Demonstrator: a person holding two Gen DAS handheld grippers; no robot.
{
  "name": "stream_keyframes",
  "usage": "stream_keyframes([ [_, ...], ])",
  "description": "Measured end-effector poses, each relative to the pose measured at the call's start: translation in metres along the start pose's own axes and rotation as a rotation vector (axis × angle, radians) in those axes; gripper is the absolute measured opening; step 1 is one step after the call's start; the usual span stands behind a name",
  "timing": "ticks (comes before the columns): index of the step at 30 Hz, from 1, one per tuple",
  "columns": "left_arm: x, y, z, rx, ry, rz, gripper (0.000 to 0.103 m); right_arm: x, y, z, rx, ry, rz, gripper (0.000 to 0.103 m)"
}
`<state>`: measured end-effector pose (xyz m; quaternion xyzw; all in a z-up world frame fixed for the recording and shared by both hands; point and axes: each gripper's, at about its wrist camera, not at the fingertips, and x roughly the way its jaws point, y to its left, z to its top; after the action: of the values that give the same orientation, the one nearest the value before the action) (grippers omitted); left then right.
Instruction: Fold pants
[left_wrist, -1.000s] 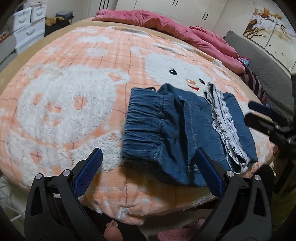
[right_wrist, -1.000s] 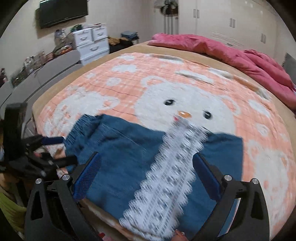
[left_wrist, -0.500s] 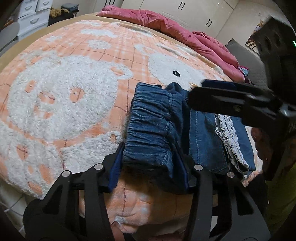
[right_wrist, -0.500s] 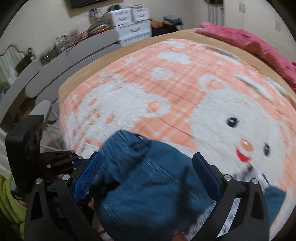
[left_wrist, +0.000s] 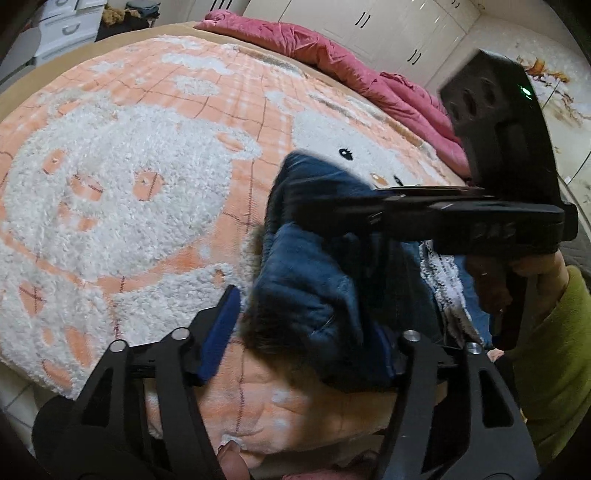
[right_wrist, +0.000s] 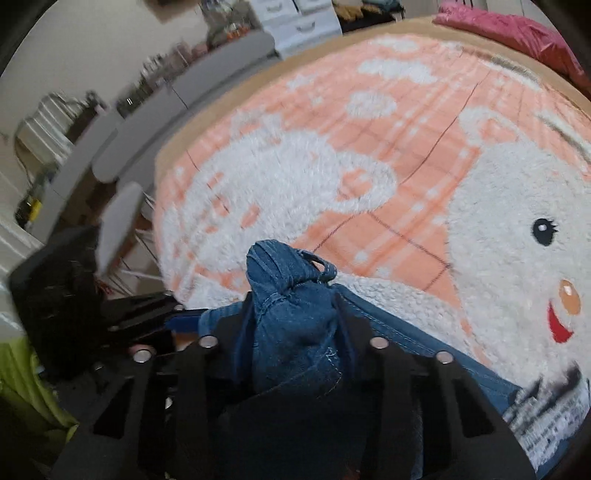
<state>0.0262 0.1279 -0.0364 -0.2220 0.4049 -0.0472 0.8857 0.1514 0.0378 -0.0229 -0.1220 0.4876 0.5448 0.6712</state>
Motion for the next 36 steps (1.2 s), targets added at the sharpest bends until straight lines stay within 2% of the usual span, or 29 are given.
stream_keyframes([
  [2,-0.002,-0.001,0.0,-0.012,-0.007,-0.015,0.069,-0.017,0.001,-0.005,0.007,-0.044,0.035,0.034],
  [5,-0.003,0.0,0.001,-0.05,-0.014,-0.054,0.078,-0.034,0.005,-0.009,-0.006,-0.092,0.064,0.034],
  [9,0.0,-0.001,0.003,-0.094,-0.007,-0.117,0.078,-0.052,0.003,-0.013,0.001,-0.136,0.094,0.034],
  [11,0.004,-0.002,0.003,-0.133,0.021,-0.189,0.05,-0.06,0.002,-0.016,-0.003,-0.153,0.095,0.034],
  [12,0.004,-0.003,0.004,-0.15,0.024,-0.197,0.05,-0.063,0.002,-0.017,-0.005,-0.158,0.089,0.034],
  [14,0.001,-0.011,0.004,-0.157,0.026,-0.199,0.044,-0.069,-0.001,-0.021,-0.005,-0.17,0.082,0.034],
  [20,-0.012,-0.065,0.013,-0.091,0.005,-0.222,0.042,-0.111,-0.019,-0.038,-0.002,-0.245,0.065,0.034],
  [25,0.001,-0.105,0.018,-0.044,0.02,-0.231,0.042,-0.141,-0.051,-0.06,0.053,-0.295,0.055,0.034],
  [32,0.032,-0.142,0.013,0.019,0.061,-0.175,0.042,-0.158,-0.086,-0.098,0.103,-0.351,0.062,0.034],
  [36,0.041,-0.156,0.01,0.055,0.063,-0.144,0.042,-0.161,-0.105,-0.117,0.154,-0.391,0.084,0.04],
])
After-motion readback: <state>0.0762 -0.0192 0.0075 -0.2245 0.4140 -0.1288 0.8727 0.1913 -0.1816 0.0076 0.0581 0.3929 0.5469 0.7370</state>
